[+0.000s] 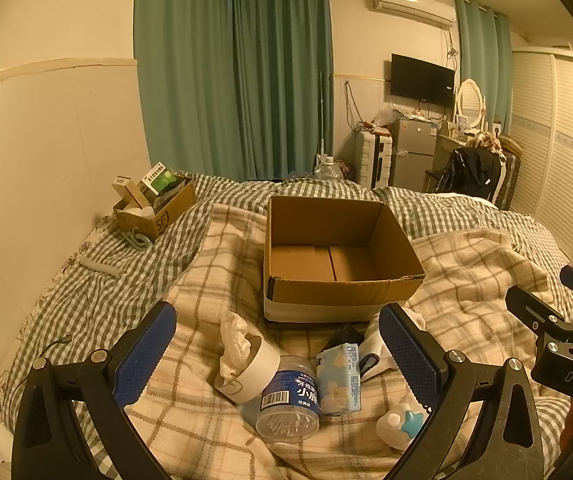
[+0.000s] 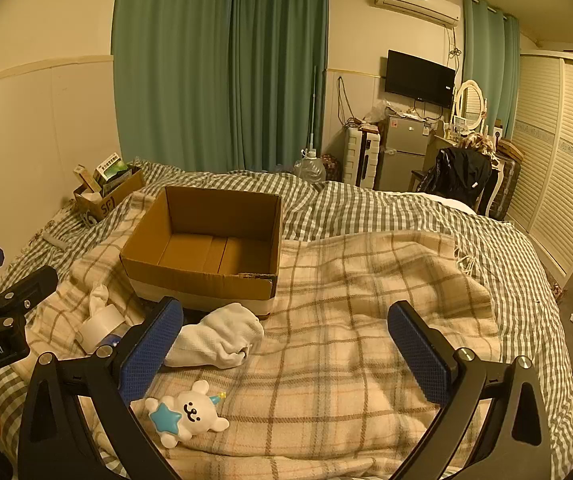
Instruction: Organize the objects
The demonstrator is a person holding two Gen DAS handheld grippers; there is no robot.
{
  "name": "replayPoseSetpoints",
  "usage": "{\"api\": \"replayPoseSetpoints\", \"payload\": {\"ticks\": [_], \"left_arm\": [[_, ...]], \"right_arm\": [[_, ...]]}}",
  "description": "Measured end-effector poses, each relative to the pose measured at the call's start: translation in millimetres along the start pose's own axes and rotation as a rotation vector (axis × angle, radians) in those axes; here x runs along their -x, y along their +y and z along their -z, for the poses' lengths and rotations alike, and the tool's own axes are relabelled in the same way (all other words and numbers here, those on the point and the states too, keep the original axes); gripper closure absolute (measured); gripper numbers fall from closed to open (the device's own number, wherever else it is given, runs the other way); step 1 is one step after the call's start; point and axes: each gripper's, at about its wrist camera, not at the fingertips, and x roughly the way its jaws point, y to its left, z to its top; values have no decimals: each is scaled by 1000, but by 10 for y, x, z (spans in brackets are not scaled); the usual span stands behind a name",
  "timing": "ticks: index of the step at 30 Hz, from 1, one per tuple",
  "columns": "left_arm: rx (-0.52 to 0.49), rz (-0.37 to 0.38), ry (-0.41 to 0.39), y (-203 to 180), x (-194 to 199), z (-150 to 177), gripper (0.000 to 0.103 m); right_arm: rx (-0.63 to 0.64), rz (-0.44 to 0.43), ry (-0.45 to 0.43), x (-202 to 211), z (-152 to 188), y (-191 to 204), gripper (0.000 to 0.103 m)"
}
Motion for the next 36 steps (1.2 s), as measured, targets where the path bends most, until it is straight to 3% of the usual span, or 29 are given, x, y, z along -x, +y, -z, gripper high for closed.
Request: {"api": "replayPoseSetpoints", "payload": {"ticks": [21, 36], "left_arm": [[-1, 3, 1, 14, 3, -13, 0], [-16, 21, -5, 39, 154, -41, 0]], "right_arm": [[2, 1, 1, -13, -5, 8, 0], [4, 7, -30, 200, -99, 19, 0]]}}
